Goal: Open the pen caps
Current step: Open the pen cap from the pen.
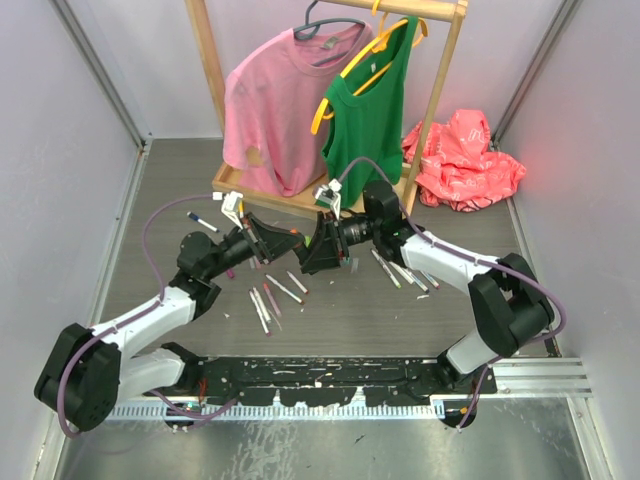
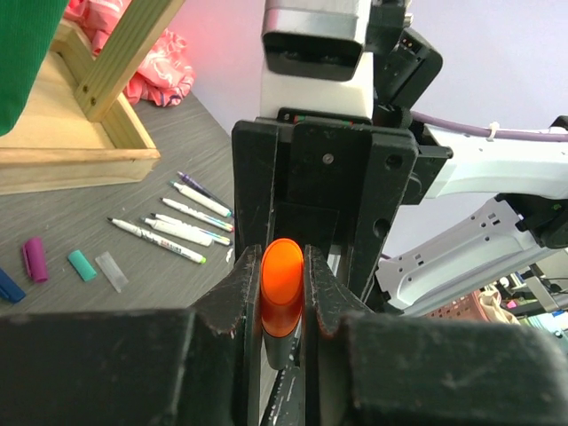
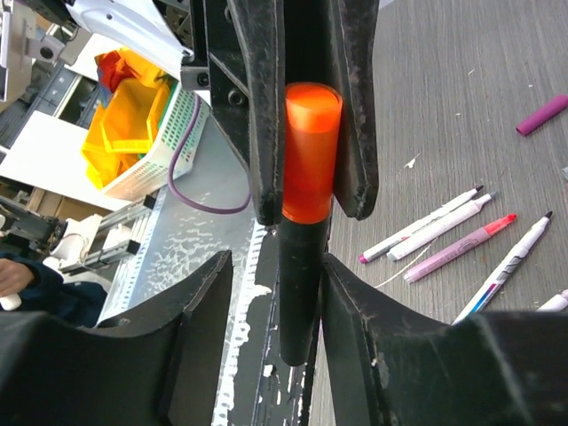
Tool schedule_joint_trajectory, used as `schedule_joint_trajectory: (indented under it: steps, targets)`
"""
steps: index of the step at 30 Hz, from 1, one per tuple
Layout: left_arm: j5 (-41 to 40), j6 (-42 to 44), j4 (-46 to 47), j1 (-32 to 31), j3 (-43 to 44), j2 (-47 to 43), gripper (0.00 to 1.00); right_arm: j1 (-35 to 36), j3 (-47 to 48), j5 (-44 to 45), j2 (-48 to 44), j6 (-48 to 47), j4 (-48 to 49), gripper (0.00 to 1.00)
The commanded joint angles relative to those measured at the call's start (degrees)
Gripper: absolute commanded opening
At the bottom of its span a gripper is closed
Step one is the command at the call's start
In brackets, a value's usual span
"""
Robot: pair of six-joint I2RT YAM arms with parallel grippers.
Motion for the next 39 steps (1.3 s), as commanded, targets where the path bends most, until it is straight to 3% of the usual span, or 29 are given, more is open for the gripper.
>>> schedule_joint_trajectory:
  steps: [1,7,13,23,29,35,39]
  targets:
    - [0.9,1.1,5.9,-0.3,-0.2,-0.4,0.00,0.8,1.5,1.2,0.3,-0.2,0.8,0.48]
    - [0.8,1.6,7.4,-0.3,-0.5,0.1,0.00,0.8,2.1,1.9,0.6,0.7,0.1,0.38]
    - [-1.1,3.4,8.3,0.4,2.3,0.2,0.00,0.9,2.7,-0.4,1.5,1.8,0.1,0.01]
    - [-8.1,8.8,2.2,12.8,16.1,-4.6,0.00,2.1,3.5,-3.8,2.9,2.6,0.3,0.01]
    - [-7.4,3.2,4.0,17.9,15.7,-5.8,0.00,2.8,3.4,-3.1,2.9,0.6,-0.8,0.01]
    - [-8.9,-3.0,7.6,22.9,13.1,-6.2,0.00,3.7,5.5,-0.5,3.4,-7.5,-10.4,0.01]
    - [-9.6,-5.0,8.8,26.1,13.1,-6.7,0.00,4.4,5.7,0.3,4.6,-8.6,-11.9,0.01]
